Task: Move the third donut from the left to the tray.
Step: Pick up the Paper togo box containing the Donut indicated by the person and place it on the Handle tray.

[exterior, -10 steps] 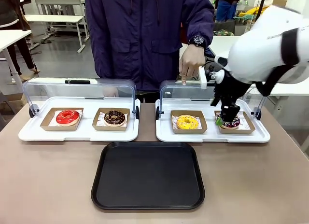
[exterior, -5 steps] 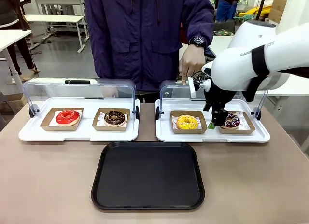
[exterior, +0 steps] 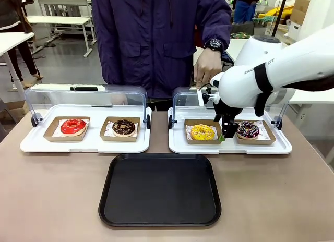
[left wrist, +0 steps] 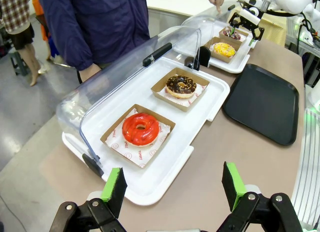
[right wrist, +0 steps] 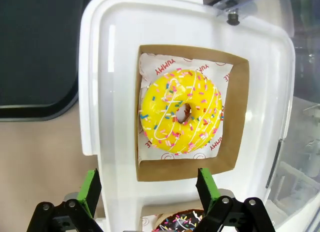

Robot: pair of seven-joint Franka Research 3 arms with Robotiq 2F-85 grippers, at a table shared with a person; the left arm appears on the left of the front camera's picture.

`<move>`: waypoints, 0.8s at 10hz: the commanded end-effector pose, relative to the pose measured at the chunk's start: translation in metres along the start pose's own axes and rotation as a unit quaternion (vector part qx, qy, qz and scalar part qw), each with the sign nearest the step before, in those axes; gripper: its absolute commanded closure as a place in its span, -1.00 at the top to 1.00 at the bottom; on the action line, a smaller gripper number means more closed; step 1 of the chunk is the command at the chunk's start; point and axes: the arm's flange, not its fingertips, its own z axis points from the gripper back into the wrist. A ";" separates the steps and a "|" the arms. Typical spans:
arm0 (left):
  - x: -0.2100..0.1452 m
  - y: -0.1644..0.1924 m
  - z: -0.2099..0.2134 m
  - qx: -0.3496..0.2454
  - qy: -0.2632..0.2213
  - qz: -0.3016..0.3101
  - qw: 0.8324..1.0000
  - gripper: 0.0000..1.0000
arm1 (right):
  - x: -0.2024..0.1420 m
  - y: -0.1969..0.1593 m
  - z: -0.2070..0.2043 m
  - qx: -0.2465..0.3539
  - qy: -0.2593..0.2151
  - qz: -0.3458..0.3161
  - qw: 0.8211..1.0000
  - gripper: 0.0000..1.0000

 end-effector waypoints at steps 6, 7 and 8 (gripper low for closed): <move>0.001 -0.001 0.001 -0.003 -0.002 -0.005 1.000 1.00 | -0.003 0.005 -0.033 -0.035 0.029 -0.002 0.999 1.00; 0.001 -0.001 0.001 -0.003 -0.002 -0.005 1.000 1.00 | -0.004 0.006 -0.037 -0.037 0.029 -0.002 0.999 1.00; 0.001 -0.001 0.001 -0.003 -0.002 -0.005 1.000 1.00 | -0.005 0.006 -0.039 -0.037 0.029 -0.002 0.999 1.00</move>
